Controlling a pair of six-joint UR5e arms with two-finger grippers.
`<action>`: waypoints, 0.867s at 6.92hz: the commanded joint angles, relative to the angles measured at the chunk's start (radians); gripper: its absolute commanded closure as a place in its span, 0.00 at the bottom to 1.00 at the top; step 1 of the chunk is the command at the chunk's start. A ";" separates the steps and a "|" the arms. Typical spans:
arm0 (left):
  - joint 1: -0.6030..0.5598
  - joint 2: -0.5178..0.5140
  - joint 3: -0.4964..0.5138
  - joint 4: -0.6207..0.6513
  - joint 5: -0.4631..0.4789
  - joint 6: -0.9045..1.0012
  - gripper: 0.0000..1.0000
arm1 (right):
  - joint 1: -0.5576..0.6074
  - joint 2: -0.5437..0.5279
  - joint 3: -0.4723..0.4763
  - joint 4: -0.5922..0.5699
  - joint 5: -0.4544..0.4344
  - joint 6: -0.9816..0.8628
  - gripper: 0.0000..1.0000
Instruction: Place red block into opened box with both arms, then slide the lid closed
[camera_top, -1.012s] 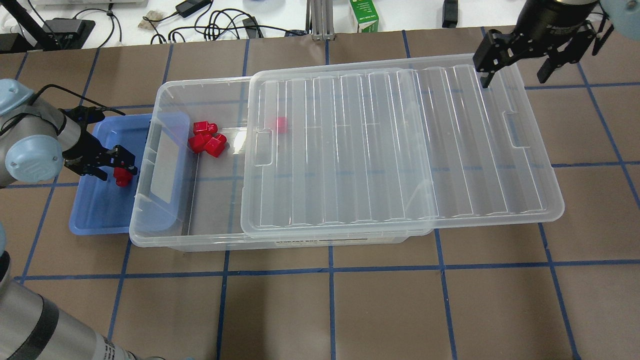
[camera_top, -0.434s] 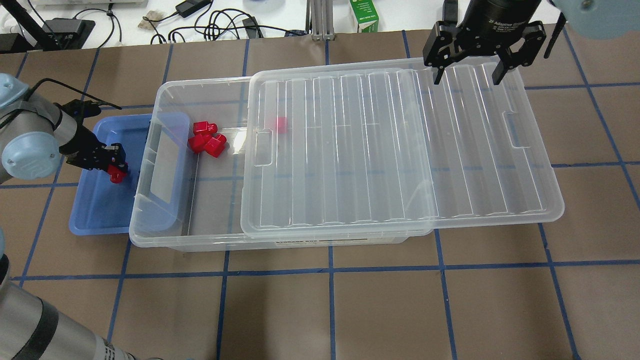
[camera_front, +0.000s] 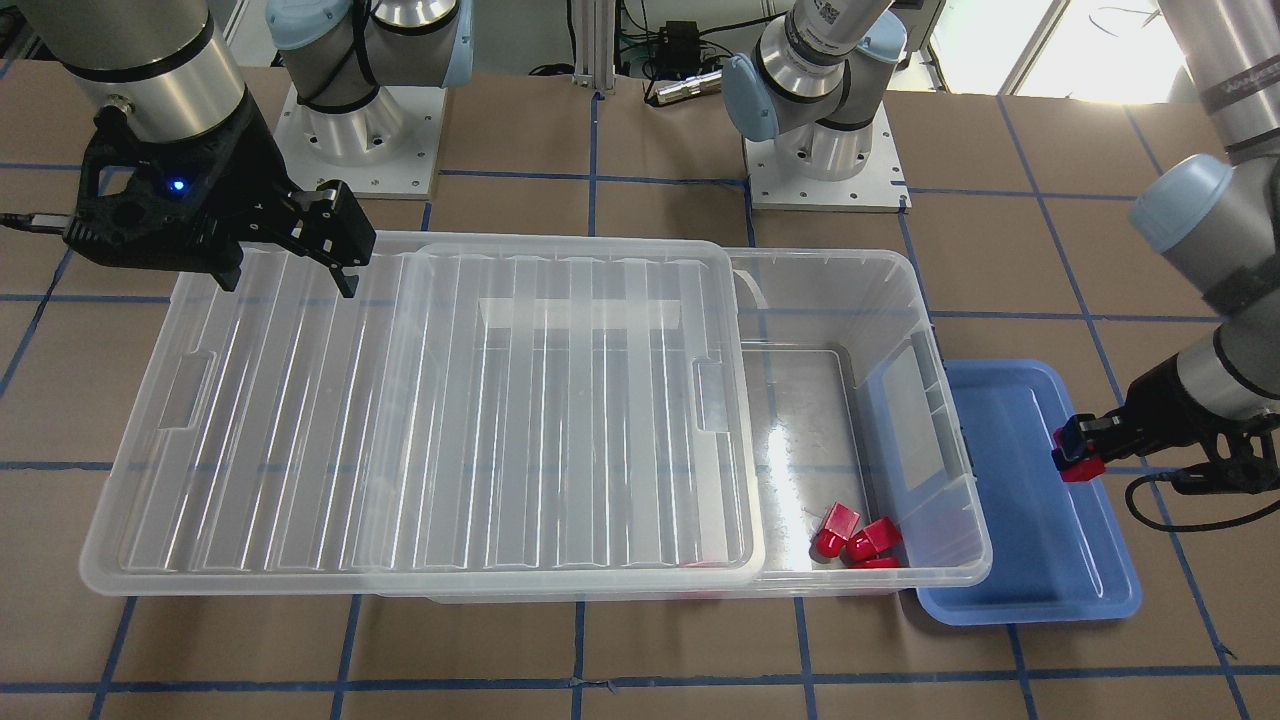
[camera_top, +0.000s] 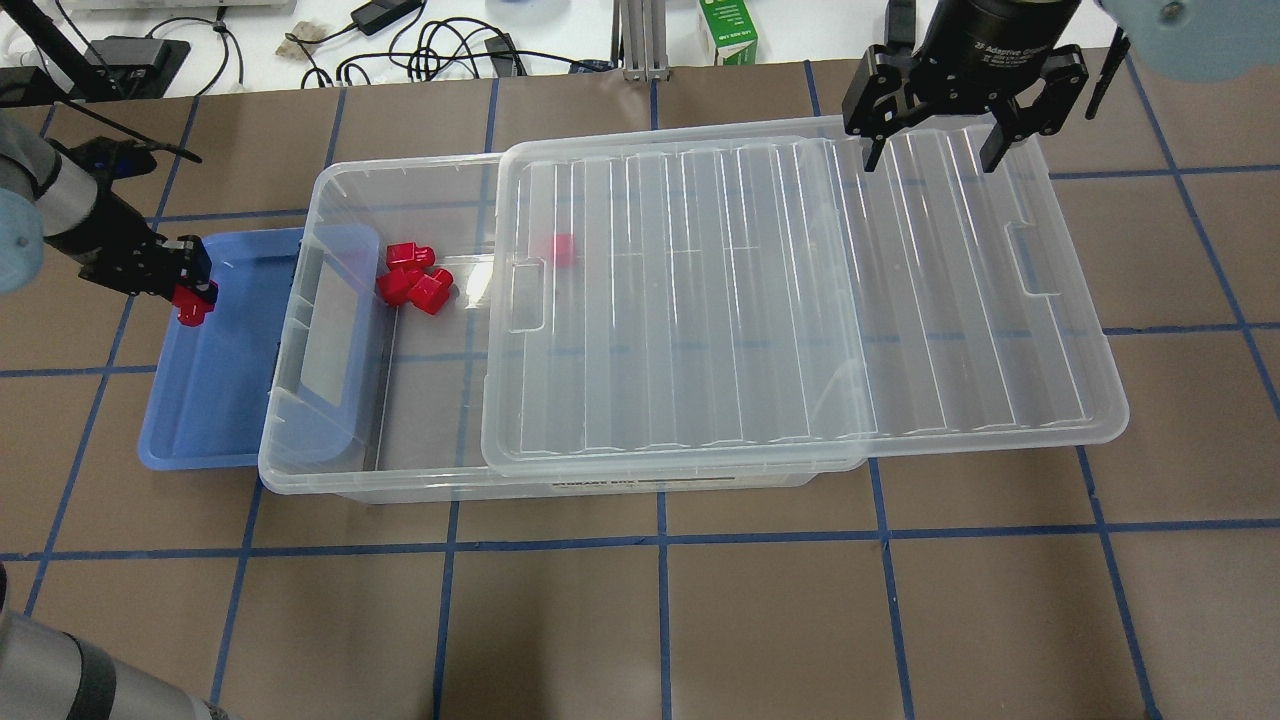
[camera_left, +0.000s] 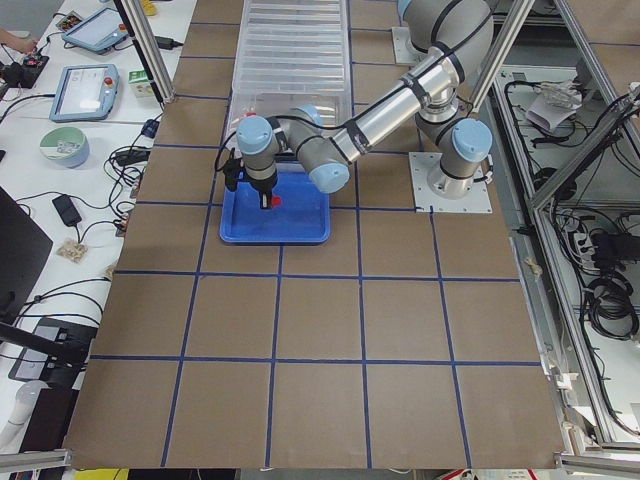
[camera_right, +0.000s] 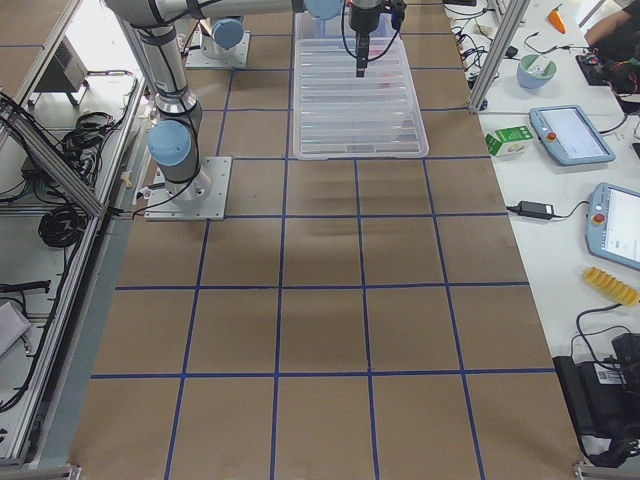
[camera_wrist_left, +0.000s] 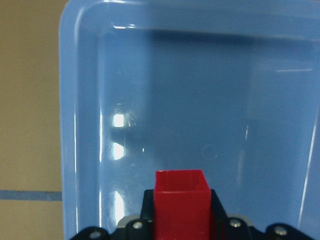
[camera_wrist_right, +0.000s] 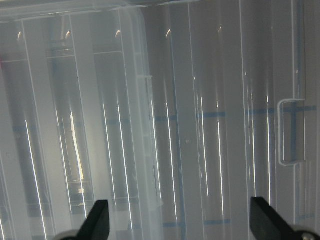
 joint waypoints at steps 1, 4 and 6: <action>-0.124 0.113 0.101 -0.211 0.017 -0.071 1.00 | 0.000 0.001 -0.001 -0.004 0.001 -0.002 0.00; -0.331 0.155 0.014 -0.187 0.017 -0.288 1.00 | 0.000 0.003 -0.005 -0.004 0.001 -0.002 0.00; -0.363 0.146 -0.110 -0.020 0.017 -0.386 1.00 | 0.000 0.003 -0.004 -0.004 0.000 -0.004 0.00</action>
